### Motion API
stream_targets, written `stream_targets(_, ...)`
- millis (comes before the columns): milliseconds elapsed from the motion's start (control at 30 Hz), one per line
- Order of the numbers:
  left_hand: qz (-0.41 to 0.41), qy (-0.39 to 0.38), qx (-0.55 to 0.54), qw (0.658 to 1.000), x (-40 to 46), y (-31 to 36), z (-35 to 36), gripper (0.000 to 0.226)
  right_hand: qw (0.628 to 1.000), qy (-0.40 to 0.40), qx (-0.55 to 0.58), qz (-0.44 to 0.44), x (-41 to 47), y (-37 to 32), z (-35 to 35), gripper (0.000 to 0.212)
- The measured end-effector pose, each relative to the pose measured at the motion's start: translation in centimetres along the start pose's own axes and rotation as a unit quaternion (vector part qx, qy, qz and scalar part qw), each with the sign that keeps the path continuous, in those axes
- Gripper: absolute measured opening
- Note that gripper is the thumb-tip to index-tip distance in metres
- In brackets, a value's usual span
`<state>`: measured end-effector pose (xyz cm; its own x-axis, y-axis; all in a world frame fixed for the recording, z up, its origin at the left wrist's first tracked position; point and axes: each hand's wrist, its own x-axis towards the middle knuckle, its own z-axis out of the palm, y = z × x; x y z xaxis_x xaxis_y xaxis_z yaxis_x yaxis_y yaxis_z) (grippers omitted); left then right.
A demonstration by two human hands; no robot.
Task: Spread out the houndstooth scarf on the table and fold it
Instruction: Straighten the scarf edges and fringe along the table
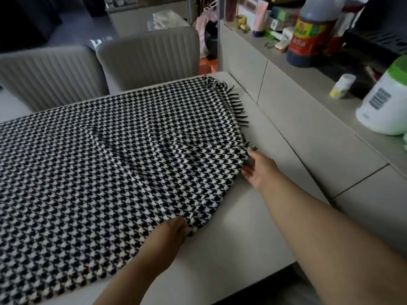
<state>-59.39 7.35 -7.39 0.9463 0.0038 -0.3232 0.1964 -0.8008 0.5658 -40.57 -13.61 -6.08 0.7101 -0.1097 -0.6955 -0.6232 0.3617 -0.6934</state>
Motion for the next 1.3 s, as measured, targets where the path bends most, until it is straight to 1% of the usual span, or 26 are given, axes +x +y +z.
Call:
stream_targets(100,0.018,0.0,-0.031,0.999,-0.3,0.1,-0.5,0.018,0.999,-0.037,-0.008,0.024,0.1,-0.6,0.8,0.02)
stream_targets(200,0.025,-0.001,-0.047,0.999,-0.2,0.0,-0.7,0.016,0.996,-0.088,0.025,0.022,0.0,-1.2,1.0,0.007)
stream_targets(300,0.025,-0.004,-0.056,0.998,-0.3,0.1,-0.8,0.016,0.992,-0.115,0.051,0.019,-0.6,-1.7,0.8,0.014)
stream_targets(367,0.028,-0.011,-0.061,0.998,-0.1,0.2,-1.2,0.018,0.996,-0.084,0.008,-0.008,-0.8,-2.4,0.6,0.011)
stream_targets(400,0.032,-0.02,-0.061,0.997,0.0,0.4,-1.4,0.019,0.997,-0.033,-0.051,-0.05,-0.6,-2.8,0.4,0.015)
stream_targets(433,0.037,-0.031,-0.061,0.997,0.1,0.7,-1.5,0.021,0.983,0.035,-0.141,-0.112,-0.3,-3.4,0.0,0.023)
stream_targets(467,0.043,-0.046,-0.062,0.996,0.2,1.0,-1.6,0.022,0.944,0.112,-0.253,-0.177,-0.1,-4.1,-0.6,0.028)
stream_targets(500,0.046,-0.066,-0.062,0.995,0.3,1.4,-1.6,0.023,0.888,0.186,-0.35,-0.232,-0.4,-4.7,-1.2,0.031)
stream_targets(533,0.045,-0.091,-0.06,0.993,0.3,1.8,-1.5,0.022,0.844,0.236,-0.4,-0.27,-0.8,-5.2,-1.8,0.03)
stream_targets(567,0.039,-0.122,-0.057,0.99,0.4,2.1,-1.3,0.022,0.82,0.265,-0.414,-0.292,-1.2,-5.6,-2.4,0.029)
stream_targets(600,0.03,-0.155,-0.047,0.986,0.4,2.3,-1.1,0.022,0.809,0.28,-0.416,-0.307,-1.2,-5.7,-3.1,0.029)
stream_targets(667,0.019,-0.21,-0.017,0.977,0.6,2.3,-0.7,0.025,0.79,0.282,-0.446,-0.313,-0.9,-5.3,-3.8,0.034)
stream_targets(700,0.011,-0.227,-0.01,0.974,0.7,2.3,-0.6,0.026,0.785,0.267,-0.471,-0.302,-0.5,-4.8,-3.9,0.04)
stream_targets(733,0.004,-0.237,-0.008,0.971,0.8,2.2,-0.5,0.027,0.785,0.247,-0.496,-0.276,-0.1,-4.3,-4.0,0.048)
stream_targets(800,0.0,-0.238,-0.002,0.971,1.0,2.1,-0.4,0.027,0.795,0.203,-0.54,-0.187,0.6,-3.4,-4.4,0.067)
stream_targets(833,0.001,-0.237,0.003,0.972,1.1,2.2,-0.3,0.025,0.788,0.188,-0.566,-0.153,0.8,-3.0,-4.7,0.073)
stream_targets(867,0.004,-0.237,0.008,0.971,1.1,2.3,-0.3,0.022,0.767,0.185,-0.598,-0.14,0.9,-2.5,-5.0,0.076)
stream_targets(900,0.007,-0.238,0.012,0.971,1.2,2.3,-0.2,0.018,0.739,0.194,-0.626,-0.155,0.8,-2.0,-5.3,0.074)
stream_targets(967,0.009,-0.238,0.011,0.971,1.3,2.5,-0.2,0.015,0.685,0.209,-0.656,-0.241,0.5,-1.1,-5.6,0.066)
stream_targets(1033,0.0,-0.231,-0.018,0.973,1.5,2.4,-0.3,0.018,0.657,0.163,-0.669,-0.307,0.0,-0.1,-5.6,0.063)
stream_targets(1067,-0.004,-0.224,-0.031,0.974,1.5,2.3,-0.4,0.022,0.646,0.148,-0.679,-0.316,-0.2,0.4,-5.8,0.063)
stream_targets(1100,-0.006,-0.218,-0.042,0.975,1.6,2.1,-0.5,0.026,0.634,0.163,-0.687,-0.314,-0.5,0.7,-6.1,0.063)
stream_targets(1133,-0.01,-0.213,-0.055,0.975,1.6,2.0,-0.7,0.029,0.63,0.198,-0.689,-0.299,-0.6,0.8,-6.7,0.063)
stream_targets(1200,-0.025,-0.206,-0.083,0.975,1.6,1.7,-0.8,0.029,0.656,0.258,-0.67,-0.234,-0.8,0.4,-8.1,0.066)
stream_targets(1233,-0.032,-0.204,-0.096,0.974,1.5,1.7,-0.9,0.029,0.667,0.264,-0.668,-0.195,-0.9,0.4,-8.8,0.068)
stream_targets(1300,-0.041,-0.2,-0.111,0.973,1.4,1.7,-0.8,0.028,0.656,0.234,-0.697,-0.17,-0.8,0.7,-9.9,0.063)
